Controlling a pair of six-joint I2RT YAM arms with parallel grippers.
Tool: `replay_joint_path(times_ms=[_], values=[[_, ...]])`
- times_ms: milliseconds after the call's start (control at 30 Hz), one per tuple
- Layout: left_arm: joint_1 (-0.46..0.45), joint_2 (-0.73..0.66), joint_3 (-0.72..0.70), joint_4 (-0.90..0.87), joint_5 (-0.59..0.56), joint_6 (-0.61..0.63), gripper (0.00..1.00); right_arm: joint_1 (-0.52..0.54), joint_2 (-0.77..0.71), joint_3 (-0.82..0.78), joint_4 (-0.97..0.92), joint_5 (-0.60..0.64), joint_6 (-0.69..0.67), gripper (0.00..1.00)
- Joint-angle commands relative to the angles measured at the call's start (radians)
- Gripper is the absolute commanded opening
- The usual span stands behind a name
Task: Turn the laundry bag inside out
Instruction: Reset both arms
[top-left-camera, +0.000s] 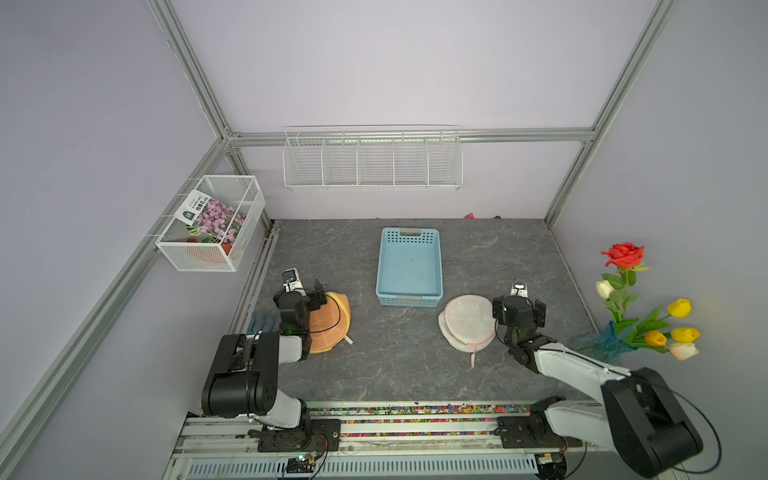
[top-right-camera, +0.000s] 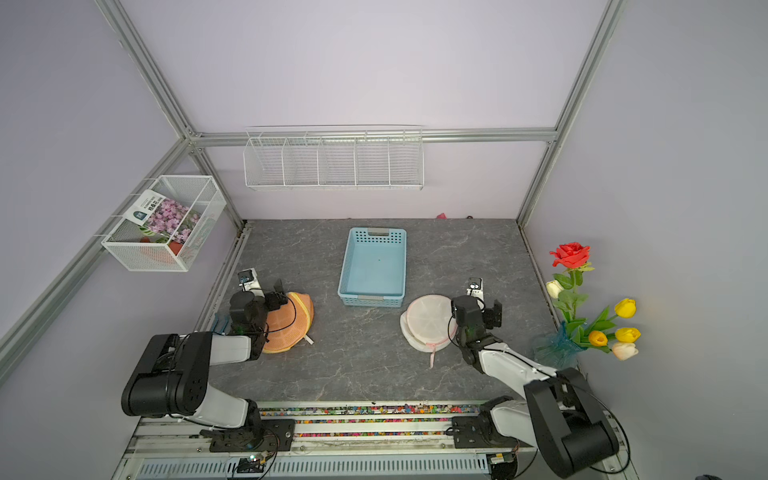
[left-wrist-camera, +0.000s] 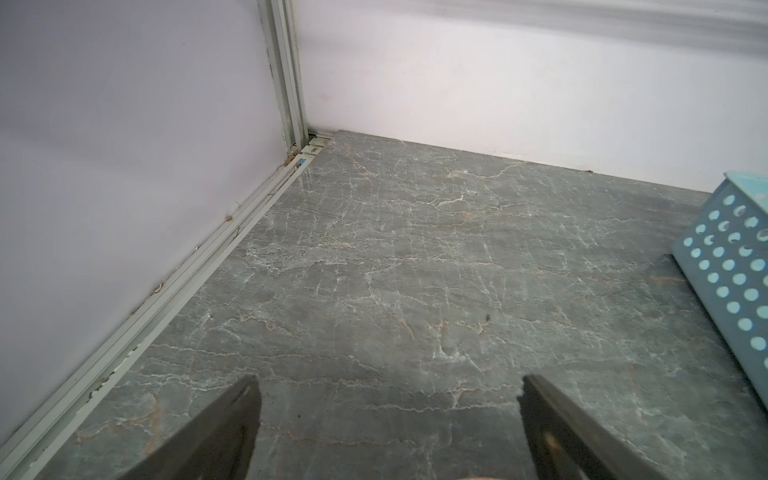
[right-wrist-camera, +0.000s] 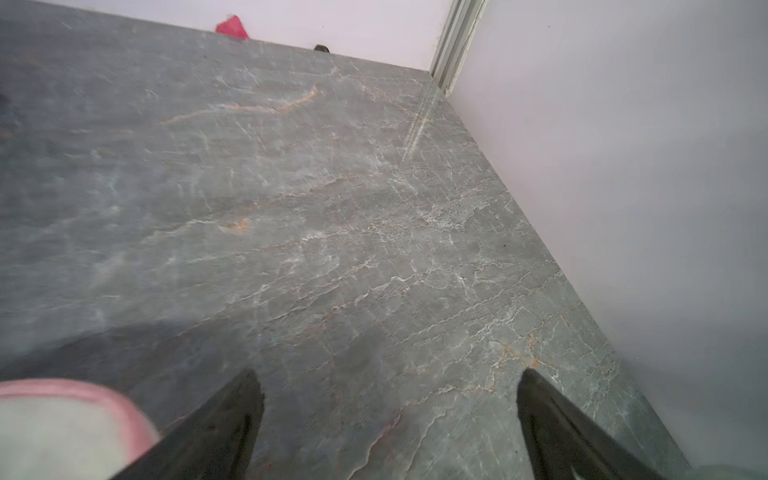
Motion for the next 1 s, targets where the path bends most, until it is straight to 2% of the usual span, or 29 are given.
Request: replay_joint_path(times_ms=[0, 33, 133, 267, 300, 400, 467, 967], values=[[-0.006, -0.005, 0.021, -0.008, -0.006, 0.009, 1.0, -0.037, 0.092, -0.003, 0.351, -0.042, -0.113, 0.98], [-0.006, -0.005, 0.02, -0.007, -0.006, 0.01, 1.0, -0.056, 0.111, -0.007, 0.399, -0.088, -0.123, 0.97], [-0.006, -0.005, 0.022, -0.01, -0.005, 0.01, 1.0, -0.142, 0.157, 0.017, 0.351, -0.212, -0.047, 0.98], [-0.004, -0.005, 0.022, -0.009, -0.004, 0.011, 1.0, -0.189, 0.277, -0.026, 0.566, -0.296, -0.041, 0.97], [-0.004, -0.006, 0.022, -0.009, -0.003, 0.01, 1.0, -0.196, 0.263, -0.01, 0.509, -0.31, -0.032, 0.98], [-0.004, -0.006, 0.022, -0.01, -0.003, 0.01, 1.0, -0.217, 0.223, 0.042, 0.337, -0.319, 0.01, 0.98], [-0.004, -0.005, 0.022, -0.01, -0.004, 0.01, 1.0, -0.218, 0.233, 0.032, 0.377, -0.319, -0.006, 0.99], [-0.004, -0.005, 0.02, -0.009, -0.004, 0.01, 1.0, -0.215, 0.223, 0.04, 0.342, -0.32, -0.004, 0.99]])
